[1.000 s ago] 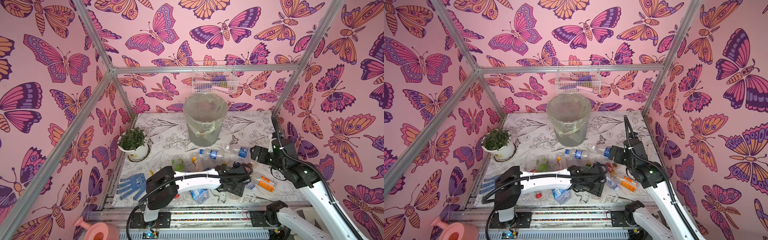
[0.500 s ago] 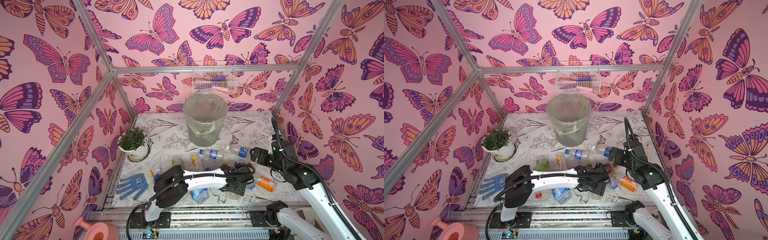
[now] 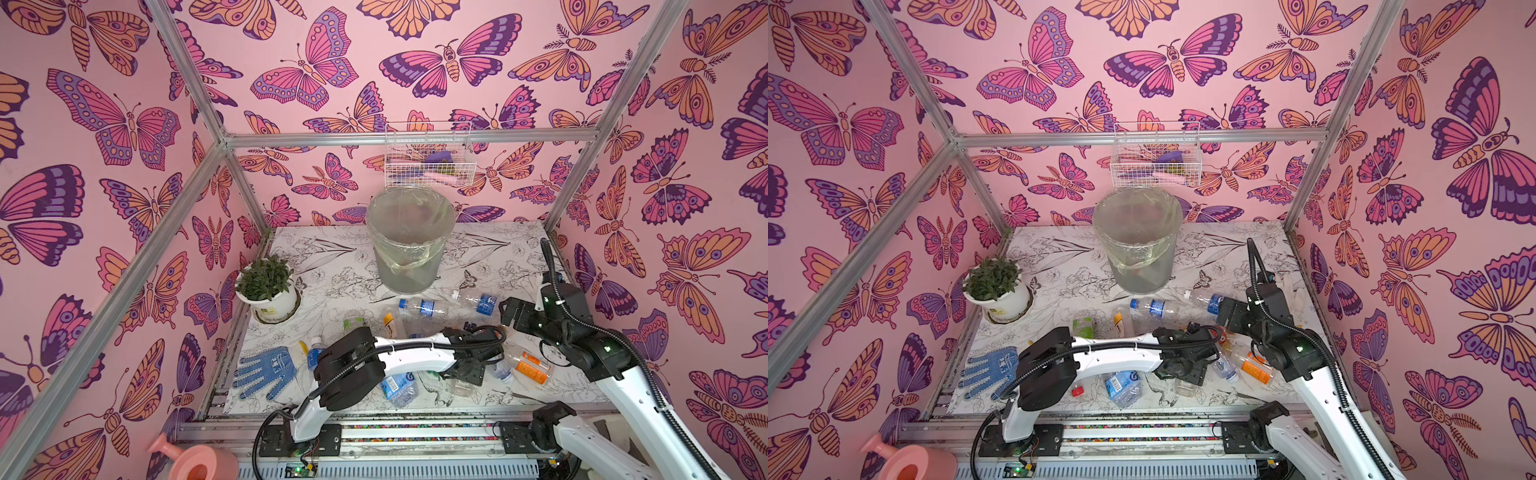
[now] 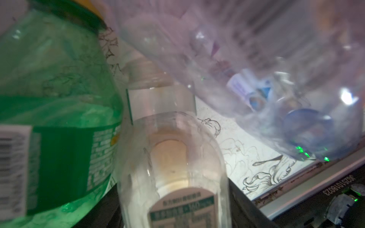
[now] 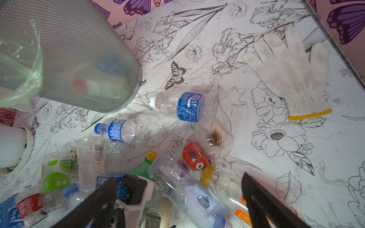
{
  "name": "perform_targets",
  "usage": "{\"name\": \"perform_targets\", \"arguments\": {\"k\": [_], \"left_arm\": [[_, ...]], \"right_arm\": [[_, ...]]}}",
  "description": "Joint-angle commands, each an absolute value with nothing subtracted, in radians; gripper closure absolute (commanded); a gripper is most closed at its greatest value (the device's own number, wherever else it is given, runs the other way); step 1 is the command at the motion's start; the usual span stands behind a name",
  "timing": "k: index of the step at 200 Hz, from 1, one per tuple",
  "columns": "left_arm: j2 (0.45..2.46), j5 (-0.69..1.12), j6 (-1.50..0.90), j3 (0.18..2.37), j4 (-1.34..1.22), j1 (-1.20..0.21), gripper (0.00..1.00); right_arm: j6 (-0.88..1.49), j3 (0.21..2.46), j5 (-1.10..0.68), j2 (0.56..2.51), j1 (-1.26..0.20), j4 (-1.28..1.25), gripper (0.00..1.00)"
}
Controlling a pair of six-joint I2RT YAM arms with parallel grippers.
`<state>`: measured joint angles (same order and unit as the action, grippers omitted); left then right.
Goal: Throw the plastic bottles in the bin
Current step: Pick up the plastic bottle from the bottom-center of the table.
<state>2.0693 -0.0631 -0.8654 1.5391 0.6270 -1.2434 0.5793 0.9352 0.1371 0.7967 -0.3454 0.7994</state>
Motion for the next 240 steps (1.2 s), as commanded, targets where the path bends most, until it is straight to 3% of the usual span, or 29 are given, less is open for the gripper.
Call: {"name": "perform_targets", "arguments": {"k": [1, 69, 103, 240], "left_arm": [[2.091, -0.087, -0.88, 1.545, 0.656, -1.235, 0.28], [2.047, -0.12, -0.875, 1.536, 0.667, -1.226, 0.53], [2.006, -0.145, -0.861, 1.536, 0.686, -1.224, 0.59], [1.808, -0.314, -0.782, 1.58, 0.79, -1.221, 0.65]], "right_arm": [[0.592, 0.926, 0.133, 0.791, -0.337, 0.786, 0.01], [0.589, 0.92, 0.12, 0.787, -0.337, 0.776, 0.01], [0.592, 0.918, 0.11, 0.784, -0.337, 0.77, 0.01], [0.598, 0.917, 0.091, 0.782, -0.337, 0.76, 0.01]]}}
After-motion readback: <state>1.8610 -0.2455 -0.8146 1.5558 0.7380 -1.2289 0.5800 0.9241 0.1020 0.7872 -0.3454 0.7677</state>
